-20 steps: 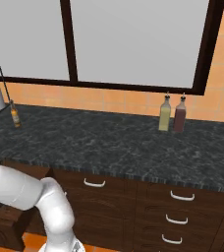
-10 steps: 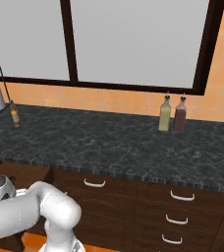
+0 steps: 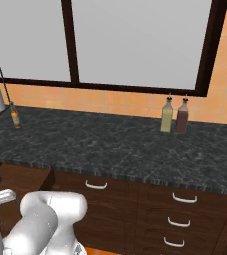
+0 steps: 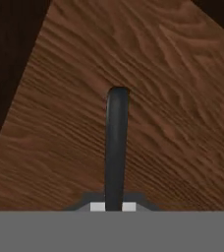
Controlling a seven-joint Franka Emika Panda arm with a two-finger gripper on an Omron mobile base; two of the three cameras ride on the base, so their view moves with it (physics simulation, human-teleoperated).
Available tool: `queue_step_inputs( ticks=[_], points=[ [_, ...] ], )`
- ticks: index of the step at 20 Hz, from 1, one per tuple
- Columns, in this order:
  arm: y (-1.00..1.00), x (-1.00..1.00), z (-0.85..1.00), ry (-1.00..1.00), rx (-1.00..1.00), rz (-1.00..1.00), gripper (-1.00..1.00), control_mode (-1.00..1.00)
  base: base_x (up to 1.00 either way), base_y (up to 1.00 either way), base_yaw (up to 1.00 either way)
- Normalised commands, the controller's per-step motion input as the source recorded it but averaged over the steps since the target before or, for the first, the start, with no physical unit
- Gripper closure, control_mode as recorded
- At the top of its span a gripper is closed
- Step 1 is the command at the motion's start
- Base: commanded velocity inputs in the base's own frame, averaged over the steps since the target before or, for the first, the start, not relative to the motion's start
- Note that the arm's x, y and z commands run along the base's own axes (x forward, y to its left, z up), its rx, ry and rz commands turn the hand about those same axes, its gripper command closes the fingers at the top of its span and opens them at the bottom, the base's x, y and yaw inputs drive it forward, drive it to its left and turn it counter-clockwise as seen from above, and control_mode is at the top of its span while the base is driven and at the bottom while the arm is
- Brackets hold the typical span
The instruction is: Pick the ladle from the drawer and place it on the counter.
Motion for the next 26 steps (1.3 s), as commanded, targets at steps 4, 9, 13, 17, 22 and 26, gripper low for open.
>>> queue_step_inputs(
  ticks=[4,9,13,17,22,26],
  points=[
    [0.02,-0.34,1.0,-0.06,-0.03,0.01,1.0,-1.0,0.0,0.0,0.0],
    [-0.18,-0.09,1.0,0.0,-0.03,-0.06,1.0,-1.0,0.0,0.0,0.0],
    [-0.25,-0.16,1.0,-0.03,-0.04,-0.11,1.0,-1.0,0.0,0.0,0.0],
    [-0.05,-0.03,1.0,-0.09,-0.01,-0.13,1.0,-1.0,0.0,0.0,0.0],
    [0.43,0.67,1.0,-0.03,-0.09,-0.27,1.0,-1.0,0.0,0.0,0.0],
    [1.0,1.0,1.0,0.1,-0.3,-0.35,1.0,-1.0,0.0,0.0,0.0]
  ],
)
